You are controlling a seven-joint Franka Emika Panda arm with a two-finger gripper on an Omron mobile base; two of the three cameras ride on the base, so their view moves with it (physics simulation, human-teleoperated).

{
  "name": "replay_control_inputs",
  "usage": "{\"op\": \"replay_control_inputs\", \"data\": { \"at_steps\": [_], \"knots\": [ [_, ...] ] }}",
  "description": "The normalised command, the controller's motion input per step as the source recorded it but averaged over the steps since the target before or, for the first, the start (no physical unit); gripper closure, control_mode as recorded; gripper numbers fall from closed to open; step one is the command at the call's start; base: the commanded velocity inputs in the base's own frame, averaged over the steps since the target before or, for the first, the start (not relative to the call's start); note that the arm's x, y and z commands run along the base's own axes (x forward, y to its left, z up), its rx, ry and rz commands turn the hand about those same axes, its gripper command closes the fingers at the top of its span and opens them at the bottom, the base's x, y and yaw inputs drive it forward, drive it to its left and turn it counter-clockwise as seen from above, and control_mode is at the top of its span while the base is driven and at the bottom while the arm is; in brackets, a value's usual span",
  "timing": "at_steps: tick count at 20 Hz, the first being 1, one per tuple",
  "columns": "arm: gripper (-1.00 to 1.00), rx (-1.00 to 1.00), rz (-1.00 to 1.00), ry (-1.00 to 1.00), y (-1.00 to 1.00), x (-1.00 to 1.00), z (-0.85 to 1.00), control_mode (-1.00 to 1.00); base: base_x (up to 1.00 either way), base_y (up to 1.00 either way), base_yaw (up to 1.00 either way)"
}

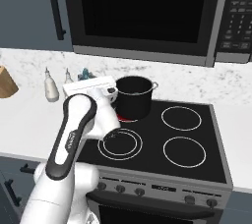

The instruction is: Put the broccoli and eggplant in the pot. Retrieve the spatula and lightly stir the vegetables in the pot.

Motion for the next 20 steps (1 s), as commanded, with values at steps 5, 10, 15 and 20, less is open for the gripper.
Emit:
{"op": "replay_control_inputs", "data": {
  "at_steps": [5, 10, 15, 20],
  "knots": [
    [1.0, 0.43, 0.0, -0.06, -0.86, 0.37, -0.04, -1.0, 0.0, 0.0, 0.0],
    [1.0, 0.42, 0.0, -0.01, -0.83, 0.33, 0.0, -1.0, 0.0, 0.0, 0.0],
    [1.0, 0.26, 0.0, 0.0, -0.59, 0.44, -0.07, -1.0, 0.0, 0.0, 0.0],
    [1.0, 0.05, -0.02, 0.0, -0.33, 0.69, -0.31, -1.0, 0.0, 0.0, 0.0]
  ]
}}
